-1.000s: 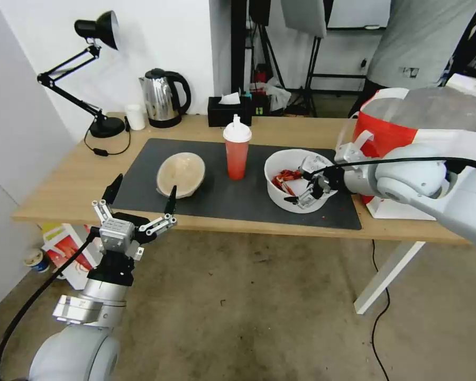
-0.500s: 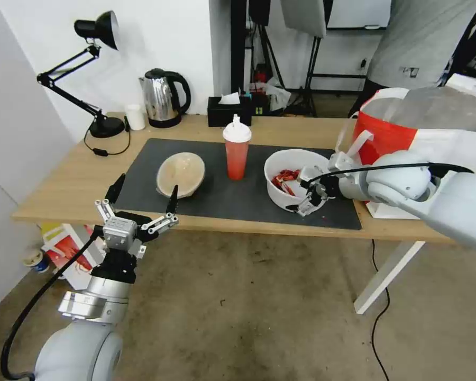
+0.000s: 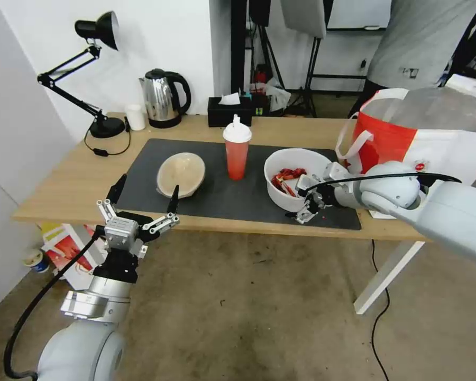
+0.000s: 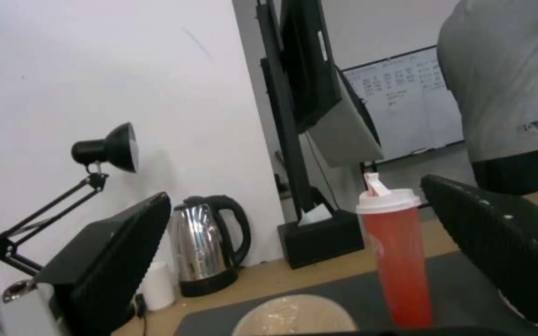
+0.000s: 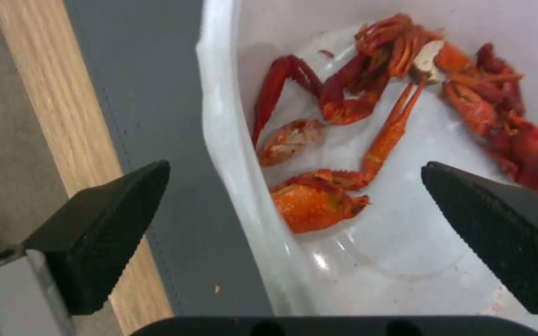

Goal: Pick up the trash from the table and place it into the takeout bag.

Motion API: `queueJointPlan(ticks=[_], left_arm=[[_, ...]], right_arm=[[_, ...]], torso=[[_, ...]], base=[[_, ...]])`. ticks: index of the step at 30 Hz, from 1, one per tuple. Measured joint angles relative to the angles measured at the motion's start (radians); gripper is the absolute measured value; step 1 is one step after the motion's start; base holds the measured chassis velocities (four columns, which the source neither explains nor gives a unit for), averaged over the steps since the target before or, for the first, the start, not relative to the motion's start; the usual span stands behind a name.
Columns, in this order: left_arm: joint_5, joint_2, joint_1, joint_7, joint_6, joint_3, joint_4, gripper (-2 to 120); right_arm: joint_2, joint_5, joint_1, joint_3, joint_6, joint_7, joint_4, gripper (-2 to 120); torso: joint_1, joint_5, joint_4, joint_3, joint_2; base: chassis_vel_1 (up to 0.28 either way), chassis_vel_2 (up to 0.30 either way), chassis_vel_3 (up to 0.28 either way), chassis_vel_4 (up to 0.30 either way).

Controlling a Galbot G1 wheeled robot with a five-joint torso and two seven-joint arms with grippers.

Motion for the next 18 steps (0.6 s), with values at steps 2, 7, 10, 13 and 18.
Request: queueJointPlan(ticks=[2, 7, 10, 13, 18], left_arm=[[0.000, 0.002, 0.000, 0.000, 0.000, -0.002, 0.000, 100], [0.000, 0.004, -0.005, 0.000, 0.000, -0.003, 0.000, 100], [0.000, 0.002, -0.007, 0.000, -0.001, 0.000, 0.002, 100], [0.000, 0.005, -0.007, 0.000, -0.005, -0.001, 0.003, 100], [0.000, 0.005, -0.010, 0.000, -0.005, -0.003, -0.004, 100]], right_arm=[[0.001, 0.002, -0.002, 0.004, -0.002, 0.008, 0.002, 96], [0.001, 0.020, 0.003, 0.018, -0.011, 0.009, 0.007, 82], [-0.002, 0.025, 0.004, 0.020, -0.015, 0.009, 0.012, 76], [-0.009, 0.031, 0.005, 0.030, -0.016, 0.009, 0.021, 63], [-0.013, 0.049, 0.031, 0.035, -0.025, 0.009, 0.034, 45]], torso=[[0.000, 0.0000, 0.0000, 0.000, 0.000], [0.000, 0.0003, 0.0001, 0.000, 0.000], [0.000, 0.0003, 0.0002, 0.000, 0.000], [0.000, 0.0003, 0.0001, 0.000, 0.000], [0.000, -0.0001, 0.0002, 0.000, 0.000]], base=[[0.000, 0.000, 0.000, 0.000], [0.000, 0.000, 0.000, 0.000], [0.000, 0.000, 0.000, 0.000], [0.000, 0.000, 0.000, 0.000], [0.000, 0.000, 0.000, 0.000]])
